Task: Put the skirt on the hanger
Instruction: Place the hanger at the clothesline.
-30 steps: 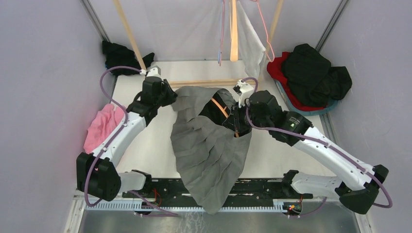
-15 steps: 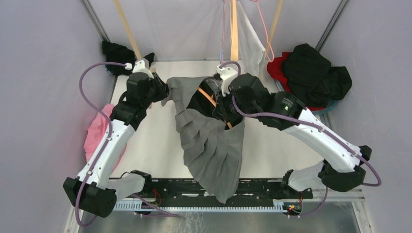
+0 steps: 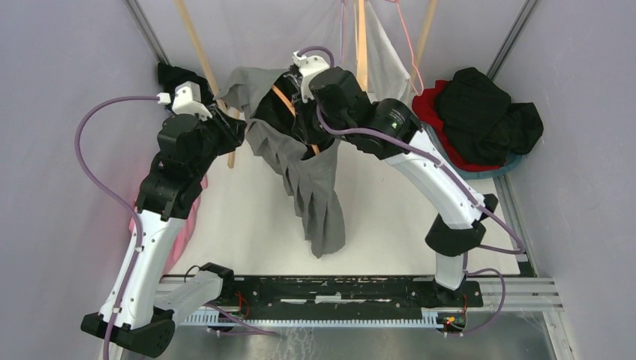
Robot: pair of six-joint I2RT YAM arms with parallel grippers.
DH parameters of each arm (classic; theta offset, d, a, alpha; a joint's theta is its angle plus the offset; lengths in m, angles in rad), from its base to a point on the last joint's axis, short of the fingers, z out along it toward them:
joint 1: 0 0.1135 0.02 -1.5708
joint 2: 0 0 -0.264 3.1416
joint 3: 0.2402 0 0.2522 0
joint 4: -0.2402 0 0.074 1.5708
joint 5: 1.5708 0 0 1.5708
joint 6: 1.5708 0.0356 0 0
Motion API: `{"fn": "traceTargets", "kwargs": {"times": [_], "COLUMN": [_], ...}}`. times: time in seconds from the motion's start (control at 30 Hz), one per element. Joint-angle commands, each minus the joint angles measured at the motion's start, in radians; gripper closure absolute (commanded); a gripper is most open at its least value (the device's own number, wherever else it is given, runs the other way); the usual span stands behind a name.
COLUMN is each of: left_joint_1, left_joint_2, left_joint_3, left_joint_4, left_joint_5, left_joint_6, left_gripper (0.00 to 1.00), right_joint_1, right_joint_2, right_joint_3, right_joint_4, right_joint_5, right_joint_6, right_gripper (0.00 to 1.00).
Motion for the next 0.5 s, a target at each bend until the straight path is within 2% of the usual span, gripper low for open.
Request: {"fn": "traceTargets", "kwargs": {"times": [0.0, 0.23, 0.37, 0.47], "left_joint_1": [-0.002, -0.001, -0.002, -0.003], "left_joint_2": [-0.016, -0.043, -0.043, -0.023], "left_joint_3": [0.031, 0.012, -0.021, -0.033], "left_joint_4": [-0.03, -0.039, -0.007, 0.057], "left_joint_5": [-0.013, -0.01, 0.022, 0.114], "left_joint_6": [0.047, 0.052, 0.04, 0.007], "left_gripper": [0.62, 0.62, 0.62, 0.62], "right_joint_1": [-0.056, -0.188, -0.228, -0.241], "right_joint_2": [0.04, 0.002, 0.044, 0.084], "right_joint_3": [0.173, 0.026, 0.078, 0.13], "right_joint_4": [0.092, 0.369, 0.451, 0.472], "right_joint_5": [0.017, -0.094, -0.165, -0.194], "right_joint_6": [0.01, 0.069, 0.071, 0.058], "right_gripper": [0.99, 0.99, 0.99, 0.99]}}
